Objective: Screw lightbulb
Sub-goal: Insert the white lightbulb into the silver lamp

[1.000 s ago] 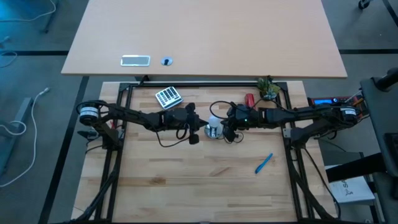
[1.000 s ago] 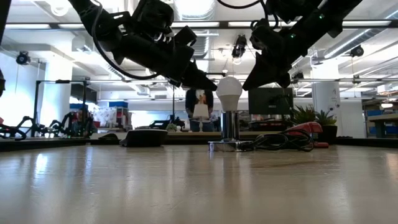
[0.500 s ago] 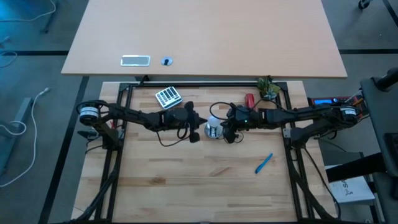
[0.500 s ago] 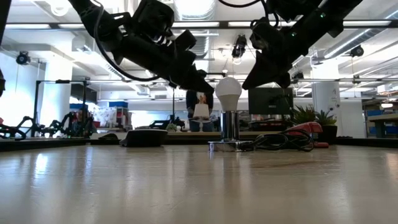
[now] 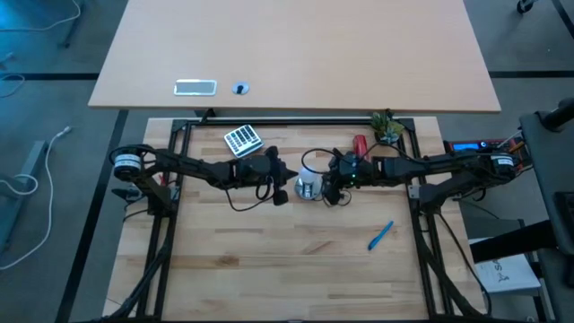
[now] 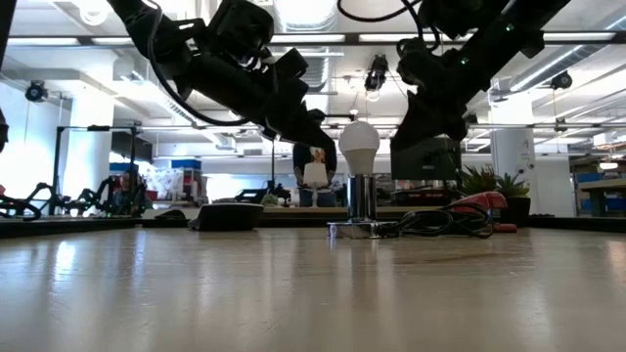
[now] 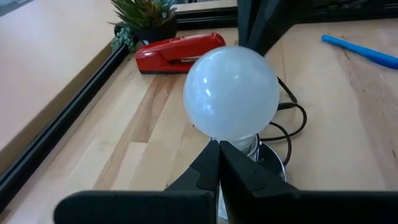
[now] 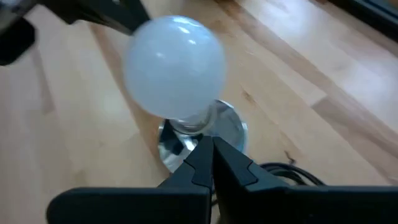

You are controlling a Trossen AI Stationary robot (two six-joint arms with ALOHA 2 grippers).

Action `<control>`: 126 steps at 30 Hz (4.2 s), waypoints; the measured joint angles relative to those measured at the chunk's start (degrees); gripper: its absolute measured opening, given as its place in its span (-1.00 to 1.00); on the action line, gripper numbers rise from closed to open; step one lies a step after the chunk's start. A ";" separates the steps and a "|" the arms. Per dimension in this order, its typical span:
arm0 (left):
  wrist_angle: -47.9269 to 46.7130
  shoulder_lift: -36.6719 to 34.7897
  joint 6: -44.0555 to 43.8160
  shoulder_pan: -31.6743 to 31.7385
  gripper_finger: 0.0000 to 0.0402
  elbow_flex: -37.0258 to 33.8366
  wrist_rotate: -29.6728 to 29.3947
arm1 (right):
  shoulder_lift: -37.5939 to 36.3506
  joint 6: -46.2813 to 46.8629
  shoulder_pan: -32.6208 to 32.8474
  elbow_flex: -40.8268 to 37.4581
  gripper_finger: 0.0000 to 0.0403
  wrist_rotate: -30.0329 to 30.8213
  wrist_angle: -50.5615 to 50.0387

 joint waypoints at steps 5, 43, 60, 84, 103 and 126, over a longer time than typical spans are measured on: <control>-0.40 -0.04 -0.41 -0.02 -1.00 -0.02 2.27 | 0.00 -0.22 -0.02 -0.02 -1.00 1.09 -0.05; 1.98 1.45 2.59 0.92 -1.00 -0.04 6.91 | 5.08 -3.12 -0.25 -0.02 -1.00 -0.22 8.37; 1.48 1.48 3.20 1.80 -1.00 -0.04 5.64 | 5.60 -1.07 0.02 0.85 -1.00 -2.11 8.17; -2.97 0.09 2.12 1.79 -1.00 0.00 4.94 | 5.09 3.37 1.22 0.90 -1.00 3.58 2.46; -0.55 -0.45 5.82 2.12 -1.00 -0.02 11.58 | 4.42 -1.26 0.59 0.90 -1.00 3.31 7.11; 0.20 1.93 6.22 3.21 -1.00 0.55 9.06 | 4.74 0.79 1.38 0.90 -1.00 0.67 5.35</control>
